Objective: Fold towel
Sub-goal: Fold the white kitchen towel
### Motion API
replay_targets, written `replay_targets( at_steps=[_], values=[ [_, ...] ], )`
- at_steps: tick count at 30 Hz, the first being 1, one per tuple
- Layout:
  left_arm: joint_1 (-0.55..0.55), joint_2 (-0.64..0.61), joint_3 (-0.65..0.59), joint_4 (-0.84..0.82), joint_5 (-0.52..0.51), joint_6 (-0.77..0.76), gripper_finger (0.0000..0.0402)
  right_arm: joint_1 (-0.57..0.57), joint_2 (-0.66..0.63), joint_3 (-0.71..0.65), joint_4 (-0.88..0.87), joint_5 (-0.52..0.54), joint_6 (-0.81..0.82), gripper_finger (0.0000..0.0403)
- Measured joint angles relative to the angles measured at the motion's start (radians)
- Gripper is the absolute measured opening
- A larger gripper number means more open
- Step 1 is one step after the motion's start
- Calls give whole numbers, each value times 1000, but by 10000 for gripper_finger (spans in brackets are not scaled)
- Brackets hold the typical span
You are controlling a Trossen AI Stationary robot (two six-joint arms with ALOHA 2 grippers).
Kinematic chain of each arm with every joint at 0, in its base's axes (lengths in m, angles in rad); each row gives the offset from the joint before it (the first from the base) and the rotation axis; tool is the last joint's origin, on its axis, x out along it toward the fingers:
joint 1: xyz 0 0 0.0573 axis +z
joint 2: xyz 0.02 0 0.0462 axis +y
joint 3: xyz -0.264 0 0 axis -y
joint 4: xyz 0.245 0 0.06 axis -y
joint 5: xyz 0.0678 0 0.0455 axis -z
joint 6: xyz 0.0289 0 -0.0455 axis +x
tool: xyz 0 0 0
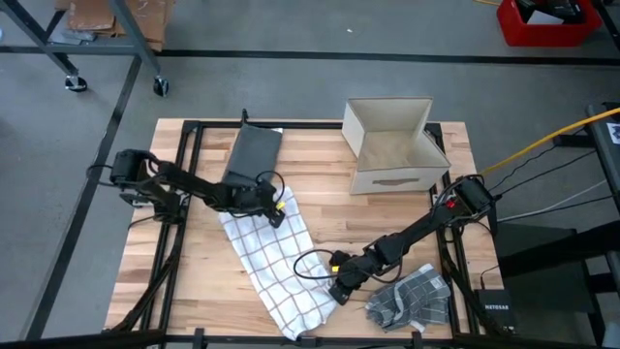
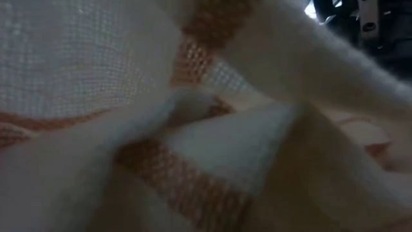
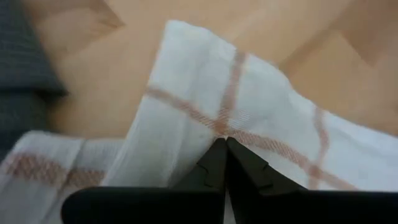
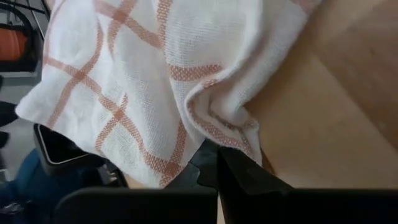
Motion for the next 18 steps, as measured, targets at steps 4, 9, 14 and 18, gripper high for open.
replay_targets(
  at_steps=[4, 9, 14, 18],
  values=[
    [-8, -27, 0, 86, 4, 88, 0, 0, -1, 0, 2, 22, -81, 1],
    [-5, -59, 0, 153, 2, 154, 0, 0, -2, 1, 4, 18, -177, 5],
    [-47, -133, 1, 236, 20, 383, 0, -1, -2, 1, -2, -56, -277, 15],
    [-108, -185, 2, 280, 92, 456, 1, -1, -3, 2, -10, -74, -284, 17]
  ],
)
